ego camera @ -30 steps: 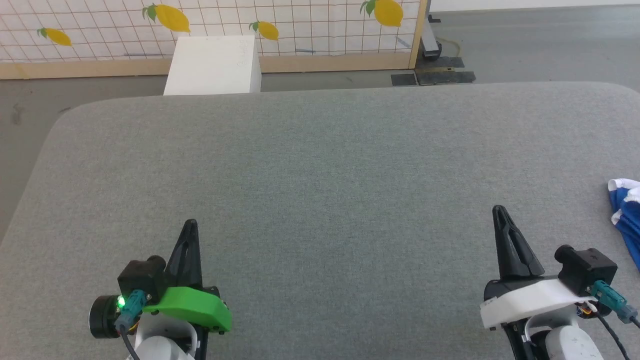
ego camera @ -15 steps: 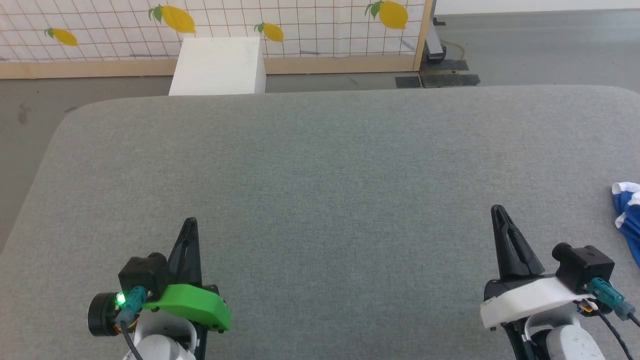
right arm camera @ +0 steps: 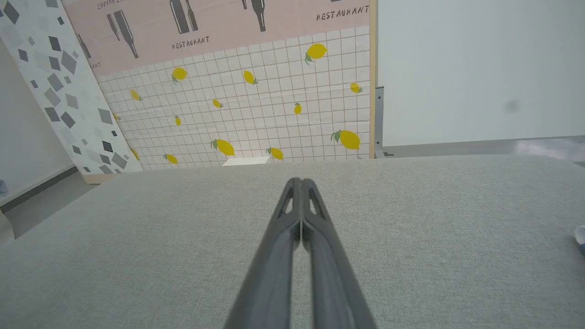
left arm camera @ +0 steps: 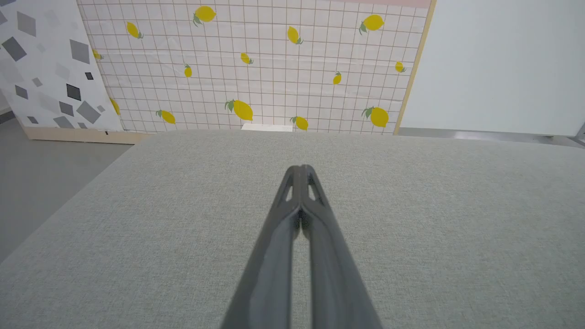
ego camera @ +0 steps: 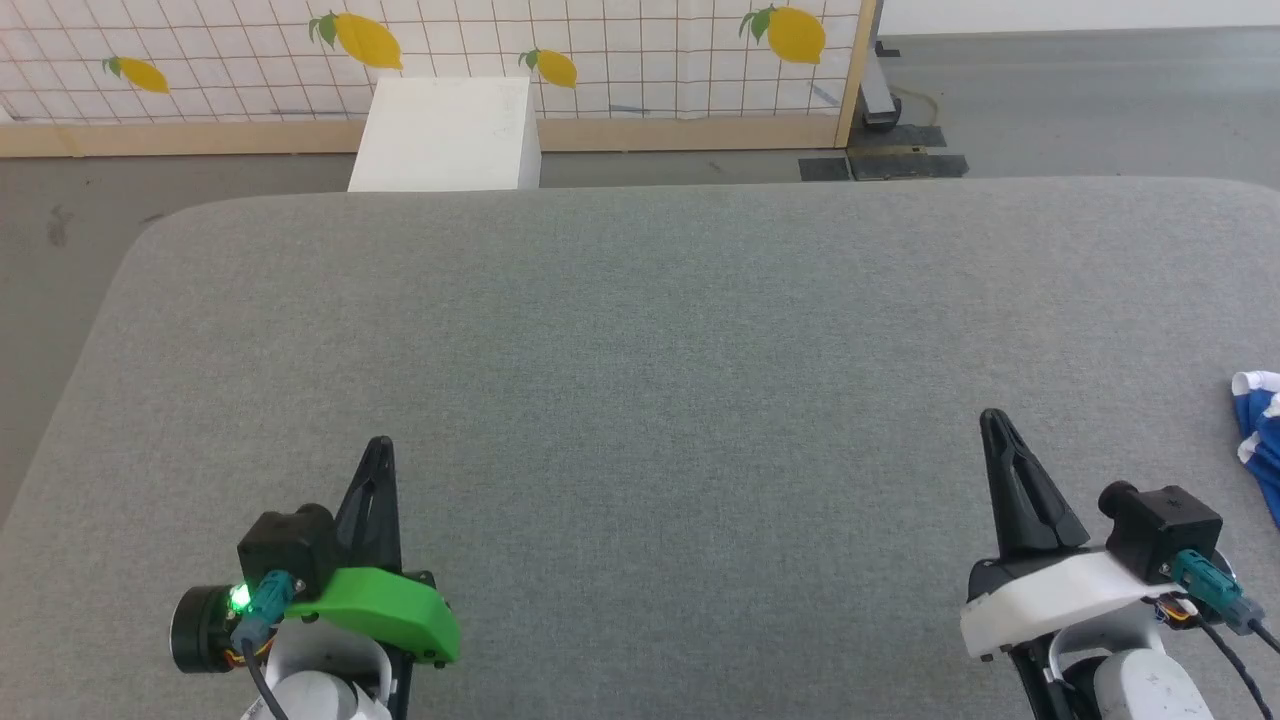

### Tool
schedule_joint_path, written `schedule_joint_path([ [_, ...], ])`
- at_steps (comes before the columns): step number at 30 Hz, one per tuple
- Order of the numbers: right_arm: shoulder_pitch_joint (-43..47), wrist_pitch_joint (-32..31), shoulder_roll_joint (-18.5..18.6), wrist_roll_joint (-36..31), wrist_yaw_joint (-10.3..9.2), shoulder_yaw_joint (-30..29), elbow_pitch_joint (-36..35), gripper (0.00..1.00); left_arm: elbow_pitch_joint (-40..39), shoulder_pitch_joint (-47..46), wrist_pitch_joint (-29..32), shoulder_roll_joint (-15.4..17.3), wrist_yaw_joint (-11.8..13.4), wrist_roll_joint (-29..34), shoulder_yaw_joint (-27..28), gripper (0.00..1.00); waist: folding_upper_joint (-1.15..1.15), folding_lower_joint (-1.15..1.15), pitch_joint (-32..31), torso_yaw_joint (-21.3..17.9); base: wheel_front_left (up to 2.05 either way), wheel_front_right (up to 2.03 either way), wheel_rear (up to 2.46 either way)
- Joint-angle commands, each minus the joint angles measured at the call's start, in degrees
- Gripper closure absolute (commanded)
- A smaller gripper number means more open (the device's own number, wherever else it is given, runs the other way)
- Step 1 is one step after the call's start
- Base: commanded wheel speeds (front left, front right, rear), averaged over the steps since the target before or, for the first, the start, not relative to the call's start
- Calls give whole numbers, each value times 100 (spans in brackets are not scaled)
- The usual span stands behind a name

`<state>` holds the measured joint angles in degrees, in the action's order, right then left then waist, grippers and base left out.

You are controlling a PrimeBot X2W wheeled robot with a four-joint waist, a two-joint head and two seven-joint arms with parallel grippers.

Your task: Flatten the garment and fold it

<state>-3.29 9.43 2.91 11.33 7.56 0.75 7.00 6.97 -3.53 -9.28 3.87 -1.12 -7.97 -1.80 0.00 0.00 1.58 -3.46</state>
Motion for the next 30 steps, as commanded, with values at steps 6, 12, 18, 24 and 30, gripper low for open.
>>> schedule_joint_path([
  [6, 114, -90, -1, -131, -3, -12, -91, 100, -78, 113, 90, -33, 43, 145, 36, 100, 0, 0, -13, 28, 0, 0, 0],
  [12, 132, -162, -1, -215, -4, -17, -142, 100, -130, 133, 160, -39, 48, 200, 48, 100, 0, 0, -25, 55, 0, 0, 0],
  [18, 149, -228, -1, -293, -4, -22, -189, 100, -178, 151, 225, -44, 54, 250, 59, 100, 0, 0, -37, 80, 0, 0, 0],
  [24, 167, -300, -2, -377, -4, -28, -241, 100, -230, 172, 296, -49, 60, 305, 71, 100, 0, 0, -49, 107, 0, 0, 0],
  [30, 184, -369, -2, -459, -5, -33, -290, 100, -280, 191, 364, -55, 65, 358, 83, 100, 0, 0, -60, 132, 0, 0, 0],
])
